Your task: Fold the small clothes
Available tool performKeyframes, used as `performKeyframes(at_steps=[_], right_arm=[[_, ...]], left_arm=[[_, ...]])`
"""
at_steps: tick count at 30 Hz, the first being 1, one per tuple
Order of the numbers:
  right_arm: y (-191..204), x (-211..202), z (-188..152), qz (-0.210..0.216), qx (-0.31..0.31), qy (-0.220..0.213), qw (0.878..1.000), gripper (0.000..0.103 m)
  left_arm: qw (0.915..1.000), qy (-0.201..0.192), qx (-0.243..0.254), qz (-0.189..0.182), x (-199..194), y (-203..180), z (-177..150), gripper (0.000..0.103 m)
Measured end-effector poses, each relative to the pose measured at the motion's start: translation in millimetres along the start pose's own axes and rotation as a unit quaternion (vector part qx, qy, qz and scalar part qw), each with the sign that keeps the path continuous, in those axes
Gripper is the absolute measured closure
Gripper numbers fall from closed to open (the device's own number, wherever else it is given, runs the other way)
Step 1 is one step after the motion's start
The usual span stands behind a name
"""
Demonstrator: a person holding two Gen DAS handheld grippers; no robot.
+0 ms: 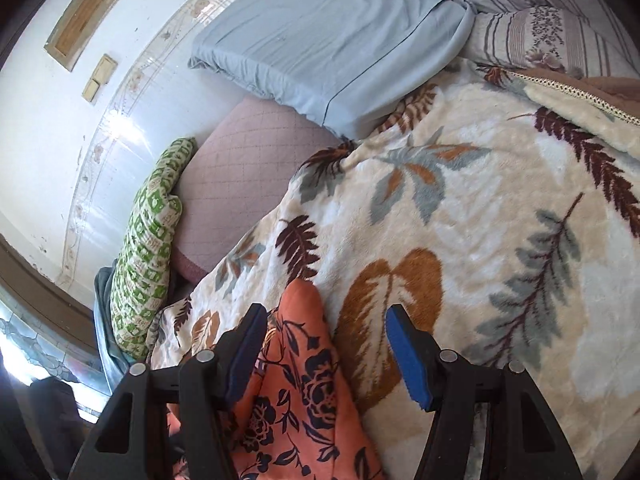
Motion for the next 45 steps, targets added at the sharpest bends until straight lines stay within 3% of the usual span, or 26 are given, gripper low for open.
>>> performKeyframes(at_steps=[2, 5, 7, 9, 11, 14, 17, 19, 21, 25, 32, 37, 45], right_arm=[[-3, 0, 2, -0.003, -0.002, -0.001, 1.0, 0.038], [-1, 0, 2, 0.002, -0.002, 0.0, 1.0, 0.038], [10, -5, 0, 0.017, -0.016, -0.012, 1.0, 0.038], [32, -11, -4, 0.047, -0.048, -0.02, 0.998, 0.038], [57, -15, -14, 0.087, -0.081, -0.012, 0.993, 0.038], [95, -8, -42, 0.161, -0.119, 0.049, 0.978, 0.038], [121, 5, -77, 0.144, -0.19, 0.08, 0.968, 0.038], [133, 13, -100, 0.126, -0.241, 0.097, 0.958, 0.038], [138, 17, -116, 0.117, -0.272, 0.105, 0.949, 0.038], [144, 21, -135, 0.093, -0.326, 0.098, 0.936, 0.054], [146, 29, -149, 0.028, -0.404, 0.076, 0.911, 0.057], [148, 31, -153, 0.003, -0.428, 0.064, 0.901, 0.057], [151, 30, -155, -0.007, -0.442, 0.05, 0.896, 0.057]], left_arm=[[0.9995, -0.02, 0.023, 0.002, -11, -5, -2, 0.055], [0.9945, -0.095, 0.043, -0.005, -60, 1, 13, 0.049], [0.9868, -0.155, 0.045, 0.018, -98, 20, 26, 0.03], [0.9767, -0.206, 0.037, 0.048, -131, 47, 38, 0.023], [0.9706, -0.224, 0.023, 0.084, -144, 86, 48, 0.022], [0.9653, -0.2, -0.008, 0.168, -141, 151, 40, 0.022], [0.9574, -0.159, -0.047, 0.236, -125, 211, 14, 0.022], [0.9559, -0.135, -0.071, 0.251, -110, 237, -8, 0.022], [0.9551, -0.111, -0.091, 0.259, -96, 253, -29, 0.022], [0.9544, -0.086, -0.123, 0.258, -72, 265, -55, 0.022], [0.9537, -0.096, -0.128, 0.255, -60, 264, -70, 0.022], [0.9532, -0.107, -0.138, 0.247, -61, 266, -72, 0.021], [0.952, -0.118, -0.147, 0.241, -60, 268, -75, 0.021]])
Point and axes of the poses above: each gripper's, at about its wrist camera, not at the fingertips, and x roughly the way its jaws point, y to its left, z to its top, the point moved 4 cm from there along x, roughly the way its jaws point, and after that the axes turned 11 degrees about -y, right-handed, at the moved point
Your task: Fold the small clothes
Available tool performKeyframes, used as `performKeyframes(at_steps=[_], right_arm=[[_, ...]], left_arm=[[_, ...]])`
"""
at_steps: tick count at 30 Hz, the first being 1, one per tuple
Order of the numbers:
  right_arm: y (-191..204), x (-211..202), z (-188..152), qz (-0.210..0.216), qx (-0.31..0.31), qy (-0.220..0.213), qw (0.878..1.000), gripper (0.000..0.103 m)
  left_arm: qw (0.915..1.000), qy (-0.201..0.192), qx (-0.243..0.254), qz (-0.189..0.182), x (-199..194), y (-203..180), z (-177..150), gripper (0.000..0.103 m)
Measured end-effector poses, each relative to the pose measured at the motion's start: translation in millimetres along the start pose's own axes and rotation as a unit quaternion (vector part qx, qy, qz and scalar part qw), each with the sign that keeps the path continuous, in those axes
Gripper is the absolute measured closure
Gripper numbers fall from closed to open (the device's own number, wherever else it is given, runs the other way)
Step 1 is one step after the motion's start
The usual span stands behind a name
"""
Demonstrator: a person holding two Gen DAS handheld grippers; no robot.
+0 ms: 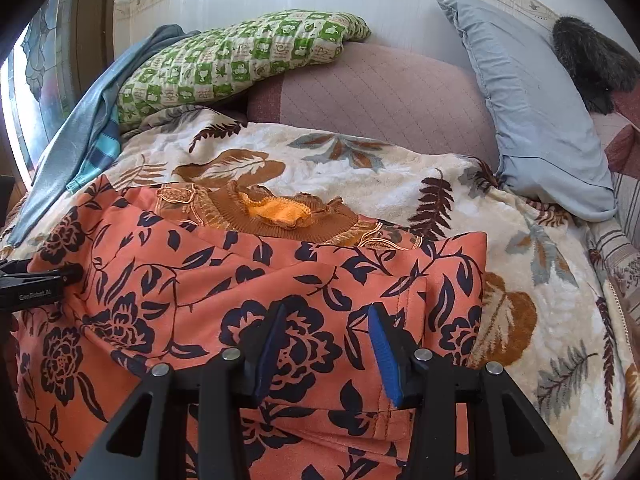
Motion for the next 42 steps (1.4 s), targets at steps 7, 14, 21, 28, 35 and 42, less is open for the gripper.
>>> performKeyframes(at_steps=[7, 14, 21, 28, 35, 42], right_arm=[[3.2, -1.1, 1.3, -0.003, -0.007, -0.005, 1.0, 0.057], [2.0, -2.4, 2.7, -0.004, -0.008, -0.01, 1.0, 0.057], [1.3, -4.2, 3.9, -0.007, -0.01, -0.014, 1.0, 0.057], [-0.2, -4.9, 4.7, -0.009, -0.009, -0.017, 1.0, 0.057], [-0.1, -5.1, 4.7, -0.012, -0.009, -0.019, 1.0, 0.057], [-1.5, -5.1, 5.0, -0.015, -0.01, -0.02, 1.0, 0.057]], left_arm=[[1.0, -0.003, -0.003, 0.0, -0.3, 0.7, -0.9, 0.021], [1.0, -0.006, -0.007, -0.001, -0.6, 1.2, -1.6, 0.021], [0.9999, -0.008, -0.009, -0.001, -0.5, 1.8, -2.5, 0.021], [0.9999, -0.008, -0.01, -0.001, -0.8, 1.8, -3.0, 0.021], [0.9999, -0.01, -0.008, 0.0, -1.2, 2.0, -2.9, 0.021], [0.9999, -0.012, -0.01, 0.0, -0.4, 2.6, -2.2, 0.021]])
Point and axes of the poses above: each gripper's, at about its wrist camera, not at the fingertips, and x roughly the way its jaws point, y to its left, z to its top, the point moved 4 cm from there along x, roughly the way its jaws point, and after that the axes turned 11 degrees about -y, right-handed, at the moved point
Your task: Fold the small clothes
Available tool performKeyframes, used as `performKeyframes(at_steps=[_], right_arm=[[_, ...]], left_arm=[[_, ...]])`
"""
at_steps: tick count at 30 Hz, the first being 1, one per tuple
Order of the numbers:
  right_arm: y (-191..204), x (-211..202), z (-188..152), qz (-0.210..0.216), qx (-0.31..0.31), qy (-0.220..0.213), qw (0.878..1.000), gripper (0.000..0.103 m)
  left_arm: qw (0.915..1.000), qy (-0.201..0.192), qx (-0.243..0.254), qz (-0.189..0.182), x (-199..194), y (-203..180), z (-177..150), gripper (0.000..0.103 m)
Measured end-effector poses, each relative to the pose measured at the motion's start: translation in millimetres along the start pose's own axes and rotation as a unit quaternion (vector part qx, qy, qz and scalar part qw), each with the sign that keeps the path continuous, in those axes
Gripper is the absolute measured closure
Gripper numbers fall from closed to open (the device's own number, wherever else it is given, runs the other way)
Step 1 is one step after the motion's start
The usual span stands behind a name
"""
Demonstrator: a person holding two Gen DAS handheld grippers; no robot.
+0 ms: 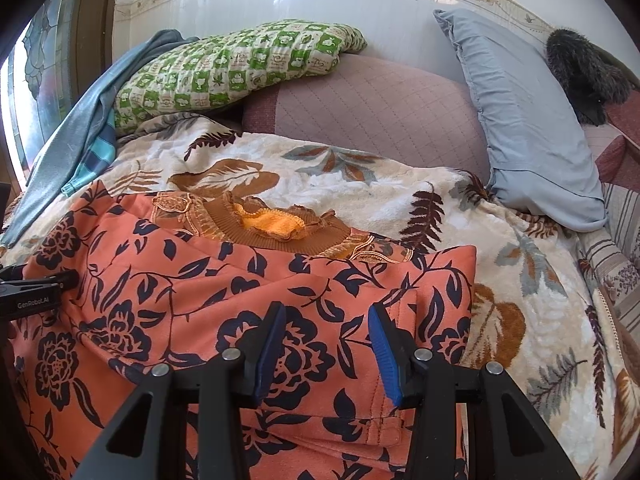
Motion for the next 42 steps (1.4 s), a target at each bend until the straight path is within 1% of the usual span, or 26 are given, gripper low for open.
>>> performKeyframes(at_steps=[17, 25, 27, 29, 32, 35, 38, 41, 42], right_arm=[[-1, 1, -1, -0.007, 0.001, -0.001, 1.0, 0.057], [-1, 4, -3, -0.009, 0.0, 0.006, 1.0, 0.057], [-3, 8, -5, -0.009, 0.006, 0.016, 1.0, 0.057], [-9, 14, -9, -0.006, 0.026, 0.034, 0.999, 0.057], [-22, 27, -21, -0.009, 0.059, 0.074, 0.995, 0.057], [-34, 41, -37, -0.017, 0.083, 0.118, 0.989, 0.058], [-46, 45, -41, -0.032, 0.096, 0.125, 0.987, 0.059], [-53, 46, -43, -0.029, 0.119, 0.126, 0.984, 0.059], [-52, 45, -41, -0.03, 0.118, 0.121, 0.985, 0.059]], left_arm=[[1.0, -0.003, -0.003, 0.0, 0, 1, -2, 0.02], [1.0, -0.006, -0.001, 0.003, 0, 0, -2, 0.02], [0.9999, -0.009, 0.003, 0.006, 0, -1, -1, 0.02], [0.9999, -0.012, 0.007, 0.009, -1, -2, -1, 0.02], [0.9998, -0.014, 0.007, 0.007, 0, -2, -2, 0.02], [0.9999, -0.014, 0.003, 0.002, 0, -1, -3, 0.02], [0.9999, -0.014, 0.001, 0.0, 1, -1, -3, 0.02], [0.9999, -0.016, 0.004, 0.001, 1, -1, -3, 0.02], [0.9998, -0.017, 0.006, 0.004, 0, -2, -3, 0.02]])
Point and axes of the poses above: each gripper's, at about its wrist camera, not at the fingertips, and x roughly the way its jaws point, y to its left, z to its top, the point moved 4 cm from there along x, roughly the way its jaws point, and after that the axes turned 11 degrees about -y, right-handed, at the moved point
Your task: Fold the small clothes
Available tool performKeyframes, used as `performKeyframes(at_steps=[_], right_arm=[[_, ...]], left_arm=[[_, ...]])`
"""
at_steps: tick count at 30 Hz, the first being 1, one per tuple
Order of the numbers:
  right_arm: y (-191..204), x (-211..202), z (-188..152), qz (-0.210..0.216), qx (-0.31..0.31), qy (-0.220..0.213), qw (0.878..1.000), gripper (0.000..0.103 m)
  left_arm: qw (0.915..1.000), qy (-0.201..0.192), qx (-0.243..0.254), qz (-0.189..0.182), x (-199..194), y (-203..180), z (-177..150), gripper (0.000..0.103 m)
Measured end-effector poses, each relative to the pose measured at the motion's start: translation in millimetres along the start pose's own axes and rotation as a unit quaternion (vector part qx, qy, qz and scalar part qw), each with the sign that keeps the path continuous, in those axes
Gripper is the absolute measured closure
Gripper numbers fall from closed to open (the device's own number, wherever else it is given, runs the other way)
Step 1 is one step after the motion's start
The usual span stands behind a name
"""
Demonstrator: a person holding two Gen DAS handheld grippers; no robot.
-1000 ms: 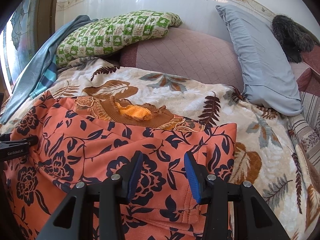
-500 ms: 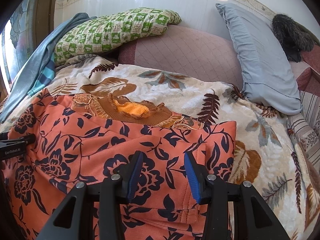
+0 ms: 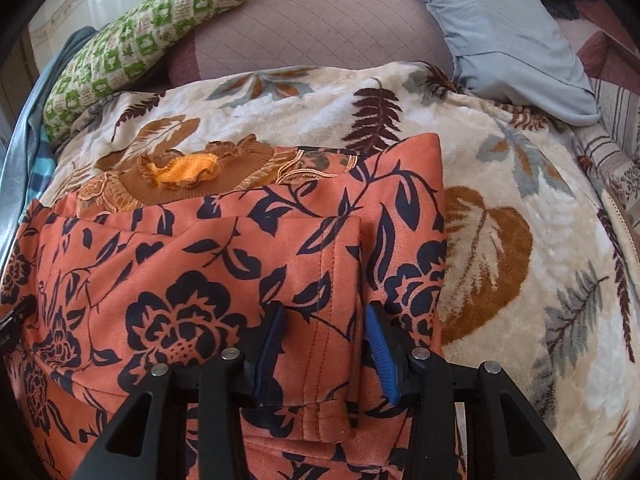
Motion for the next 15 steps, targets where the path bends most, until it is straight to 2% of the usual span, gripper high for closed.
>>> performKeyframes(at_steps=[7, 15], right_arm=[[27, -20, 9, 0.01, -0.049, -0.067, 0.997, 0.059], [35, -5, 0, 0.001, -0.066, -0.036, 0.997, 0.059]], left_arm=[[0.9997, -0.018, 0.012, 0.014, -10, -3, 6, 0.02], [0.9988, -0.042, 0.008, 0.024, -19, 3, 12, 0.02]])
Point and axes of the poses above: each gripper's, at about its wrist camera, not at the fingertips, and x roughly the way its jaws point, y to its left, z to its top, the point moved 4 cm from there along x, roughly the way its jaws point, and after that the axes turned 11 degrees about -y, right-handed, at the moved point
